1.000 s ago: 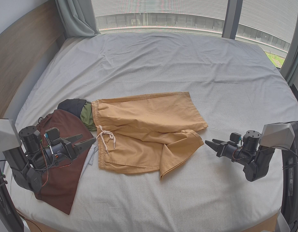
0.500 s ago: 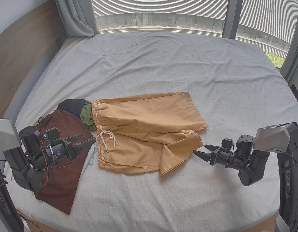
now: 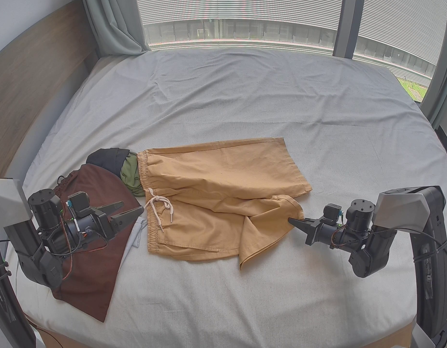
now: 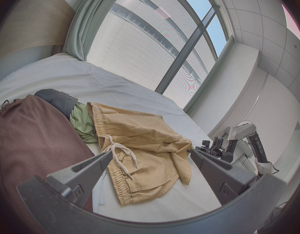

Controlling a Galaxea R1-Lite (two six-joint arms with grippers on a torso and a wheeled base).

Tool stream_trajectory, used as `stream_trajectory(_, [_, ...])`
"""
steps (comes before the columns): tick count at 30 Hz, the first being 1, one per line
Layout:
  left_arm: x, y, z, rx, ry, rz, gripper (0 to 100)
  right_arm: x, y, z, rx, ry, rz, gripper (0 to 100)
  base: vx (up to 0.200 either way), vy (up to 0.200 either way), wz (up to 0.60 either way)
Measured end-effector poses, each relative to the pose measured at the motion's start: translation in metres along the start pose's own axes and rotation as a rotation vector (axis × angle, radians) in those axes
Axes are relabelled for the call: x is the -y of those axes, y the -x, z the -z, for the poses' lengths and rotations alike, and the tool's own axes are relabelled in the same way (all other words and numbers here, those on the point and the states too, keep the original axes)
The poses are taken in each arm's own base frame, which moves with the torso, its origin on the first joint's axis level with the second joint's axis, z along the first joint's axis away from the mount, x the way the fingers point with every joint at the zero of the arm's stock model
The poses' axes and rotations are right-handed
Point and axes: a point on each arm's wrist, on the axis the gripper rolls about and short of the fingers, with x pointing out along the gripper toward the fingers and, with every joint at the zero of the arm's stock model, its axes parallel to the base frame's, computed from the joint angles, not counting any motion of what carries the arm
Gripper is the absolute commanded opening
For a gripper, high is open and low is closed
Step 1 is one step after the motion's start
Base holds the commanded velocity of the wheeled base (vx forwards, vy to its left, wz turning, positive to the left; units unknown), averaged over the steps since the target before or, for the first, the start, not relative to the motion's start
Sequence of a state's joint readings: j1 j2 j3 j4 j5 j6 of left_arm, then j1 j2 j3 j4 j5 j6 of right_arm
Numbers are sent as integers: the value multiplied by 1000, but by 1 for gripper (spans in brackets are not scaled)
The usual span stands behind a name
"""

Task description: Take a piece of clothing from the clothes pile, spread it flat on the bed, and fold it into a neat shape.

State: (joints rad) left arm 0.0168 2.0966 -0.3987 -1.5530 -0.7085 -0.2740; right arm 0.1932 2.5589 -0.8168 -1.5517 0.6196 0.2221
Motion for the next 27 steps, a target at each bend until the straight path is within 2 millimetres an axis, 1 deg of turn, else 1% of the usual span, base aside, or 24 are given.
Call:
stream_trajectory(5, [0, 0, 0, 1, 0, -2, 100, 4, 5, -6, 15, 4, 21, 0, 0, 0, 0])
stream_trajectory(12, [-1, 0, 1, -3, 3, -1, 100, 24, 24, -29, 78, 15, 92, 0, 0, 0, 0])
stream_trajectory(14, [-1, -1, 2, -6, 5, 0, 100, 27, 25, -35, 97, 23, 103, 0, 0, 0, 0])
stream_trajectory(18, [-1, -1, 3, -8, 7, 0, 100, 31, 21, -45, 144, 40, 148, 0, 0, 0, 0])
stream_trajectory(20, [-1, -1, 3, -9, 8, 0, 100, 33, 16, -50, 178, 45, 177, 0, 0, 0, 0])
stream_trajectory(27, [-2, -2, 4, -13, 10, 1, 100, 33, -4, -47, 210, 56, 185, 0, 0, 0, 0])
